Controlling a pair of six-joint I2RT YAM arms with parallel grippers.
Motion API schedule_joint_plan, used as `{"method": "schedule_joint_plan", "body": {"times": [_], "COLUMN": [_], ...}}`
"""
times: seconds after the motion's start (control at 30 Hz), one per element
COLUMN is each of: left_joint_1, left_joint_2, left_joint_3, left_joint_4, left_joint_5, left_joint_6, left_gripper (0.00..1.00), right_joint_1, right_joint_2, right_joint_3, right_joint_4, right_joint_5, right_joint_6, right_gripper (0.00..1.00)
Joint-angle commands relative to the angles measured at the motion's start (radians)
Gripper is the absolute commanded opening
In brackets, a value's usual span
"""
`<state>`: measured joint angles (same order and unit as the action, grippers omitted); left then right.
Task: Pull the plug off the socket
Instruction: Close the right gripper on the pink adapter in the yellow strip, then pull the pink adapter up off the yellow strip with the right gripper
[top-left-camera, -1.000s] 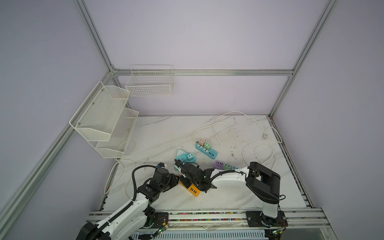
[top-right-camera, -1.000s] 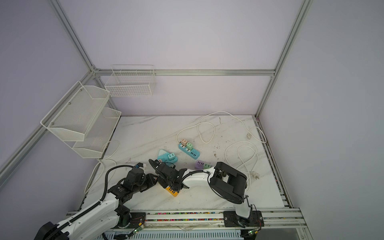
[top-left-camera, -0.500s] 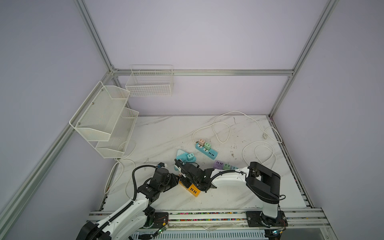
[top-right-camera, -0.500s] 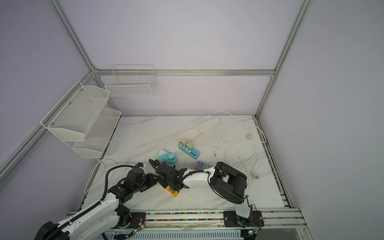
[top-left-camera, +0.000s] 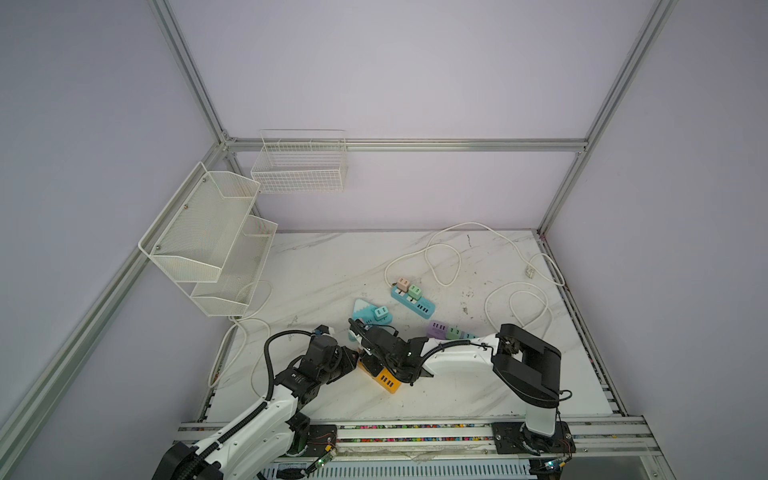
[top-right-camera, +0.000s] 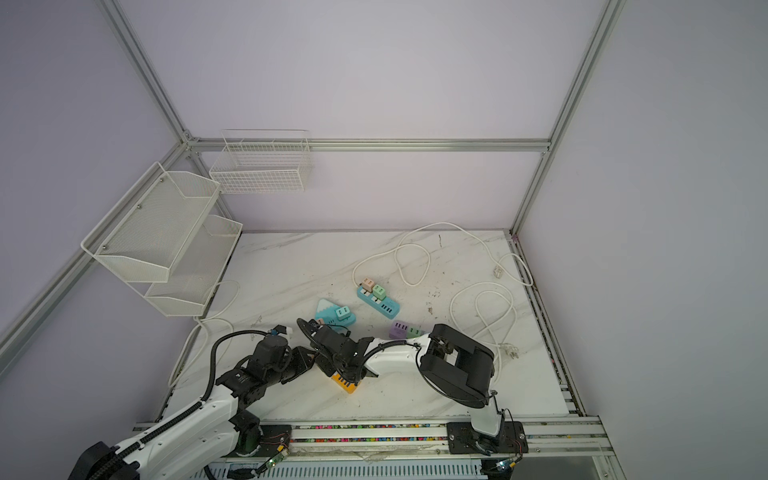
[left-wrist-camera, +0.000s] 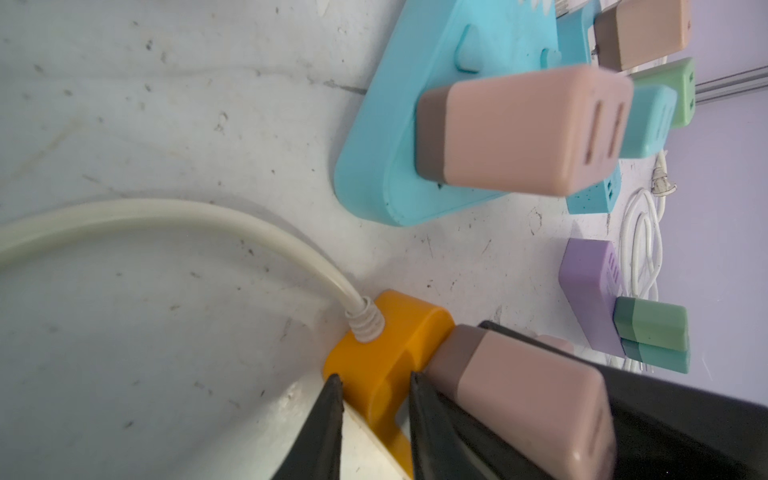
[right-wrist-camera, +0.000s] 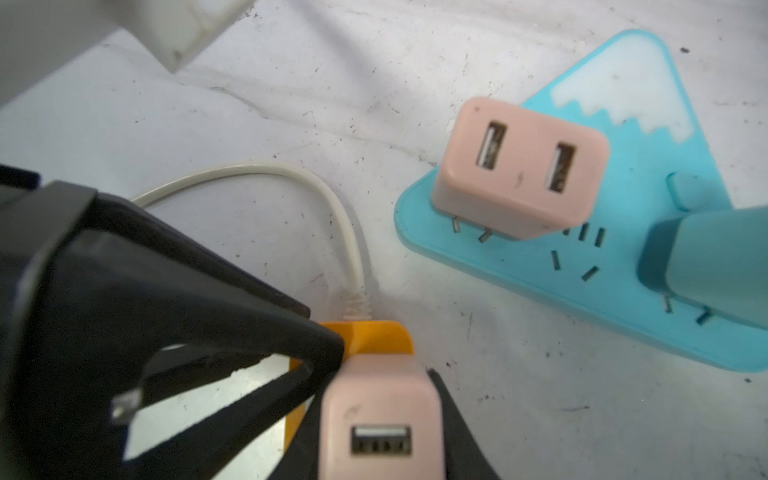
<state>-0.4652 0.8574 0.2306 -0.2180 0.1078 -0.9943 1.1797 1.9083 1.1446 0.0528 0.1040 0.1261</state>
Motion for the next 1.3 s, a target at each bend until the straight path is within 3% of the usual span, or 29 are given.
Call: {"method": "schedule_joint_plan", "body": {"times": [0.0,0.17,0.4,0.57,0.73,0.87,1.07,1.27], "left_joint_1": [-0.002,-0.001,-0.002,-0.007,-0.021,-0.026,-0.027,-0.033], "left_joint_2": [0.034,0.022,0.031,0.028,0.022,0.009,-0.006,-0.015], "left_joint_3": [-0.057,-0.06,-0.053,-0.049,-0.057,-0.06,-0.021,0.09], "left_joint_4": [-0.182,-0.183,-0.184,-0.178,-0.179,-0.181,-0.187,-0.2], "left_joint_5": [-0.02,-0.027,-0.023,-0.027,-0.032,-0.018,-0.006,0.006], "left_joint_6": [-0.004,-0.011,-0.014,-0.021,-0.026,-0.039,-0.049,-0.037], "left_gripper": [0.26,0.26,0.26,0.26,0.26,0.26,0.27,0.3], "right_joint_1": [-0.001,0.063,0.012,0.034,0.05,0.043,0.021,-0.033], "right_joint_2": [-0.051,-0.032,-0.06,-0.052,-0.078,-0.087,-0.22,-0.407], "right_joint_3": [-0.006,0.021,-0.023,-0.015,-0.044,-0.046,-0.076,-0.151], "right_joint_4": [0.012,0.03,0.047,0.024,0.081,0.035,0.017,0.013], "right_joint_5": [0.037,0.021,0.021,0.069,-0.014,0.065,0.081,-0.02], "right_joint_6": [-0.009,-0.003,0.0,-0.017,0.03,0.039,0.032,0.09], "right_gripper": [0.19,0.19,0.18,0.18,0.17,0.17,0.17,0.17]}}
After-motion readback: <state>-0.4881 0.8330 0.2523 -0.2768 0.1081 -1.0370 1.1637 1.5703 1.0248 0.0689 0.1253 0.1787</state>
